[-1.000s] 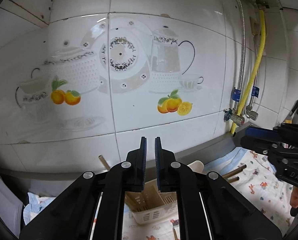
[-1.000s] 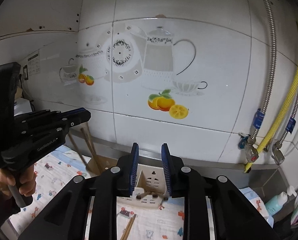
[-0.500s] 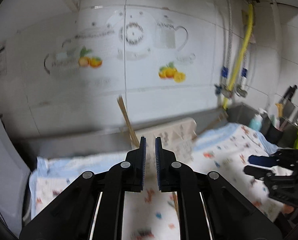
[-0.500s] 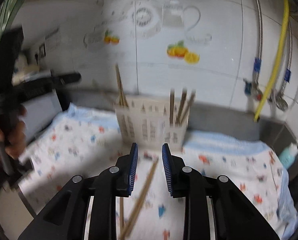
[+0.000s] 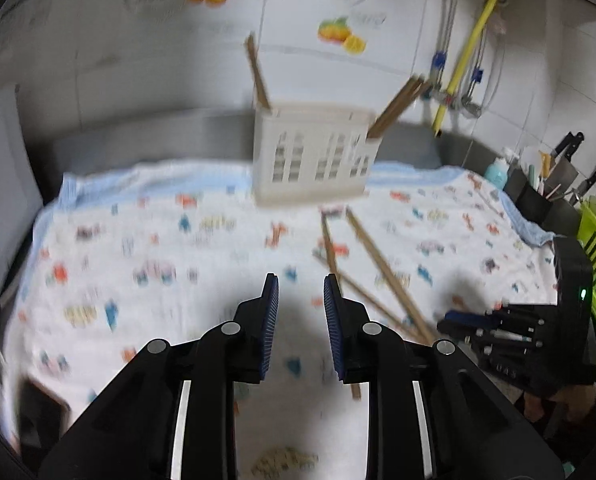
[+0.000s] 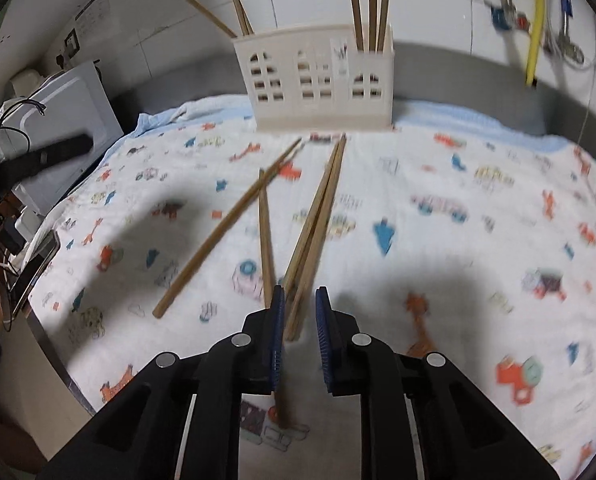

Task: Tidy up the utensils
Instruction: 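Move both tools back down over the remaining chopsticks on the cloth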

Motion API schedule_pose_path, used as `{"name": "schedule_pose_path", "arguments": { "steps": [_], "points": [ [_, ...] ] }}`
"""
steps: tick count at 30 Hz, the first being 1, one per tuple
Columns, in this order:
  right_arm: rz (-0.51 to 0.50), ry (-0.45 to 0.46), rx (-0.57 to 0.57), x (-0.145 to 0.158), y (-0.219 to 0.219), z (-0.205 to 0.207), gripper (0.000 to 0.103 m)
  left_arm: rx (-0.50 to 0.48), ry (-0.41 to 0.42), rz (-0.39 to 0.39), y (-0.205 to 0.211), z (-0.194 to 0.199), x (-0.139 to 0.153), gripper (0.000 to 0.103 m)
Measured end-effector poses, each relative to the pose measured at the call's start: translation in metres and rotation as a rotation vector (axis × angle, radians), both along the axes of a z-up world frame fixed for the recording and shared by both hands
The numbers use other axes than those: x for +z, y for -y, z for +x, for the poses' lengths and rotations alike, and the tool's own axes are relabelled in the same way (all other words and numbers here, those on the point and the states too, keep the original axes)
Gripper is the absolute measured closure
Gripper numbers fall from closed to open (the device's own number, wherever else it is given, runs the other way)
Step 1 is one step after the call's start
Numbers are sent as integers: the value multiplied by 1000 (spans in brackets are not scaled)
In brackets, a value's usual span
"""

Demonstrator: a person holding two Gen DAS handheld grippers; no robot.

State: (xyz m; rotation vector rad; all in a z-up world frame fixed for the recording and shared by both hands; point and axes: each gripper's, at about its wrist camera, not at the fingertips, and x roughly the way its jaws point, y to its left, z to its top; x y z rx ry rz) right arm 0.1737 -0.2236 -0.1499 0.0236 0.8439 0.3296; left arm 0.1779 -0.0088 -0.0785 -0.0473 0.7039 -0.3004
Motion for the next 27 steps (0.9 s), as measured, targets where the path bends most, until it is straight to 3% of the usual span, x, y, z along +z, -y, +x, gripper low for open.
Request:
{"name": "schedule_pose_path", "arguments": {
  "steps": [13,27],
  "points": [
    [4,-44,-10,-17,-5,14,92,-7,-116,-46,2,-13,-46,79],
    [-46,1,-31,-16,-6,15,95,-78,-195,-34,49,1,-77,79]
  ]
}}
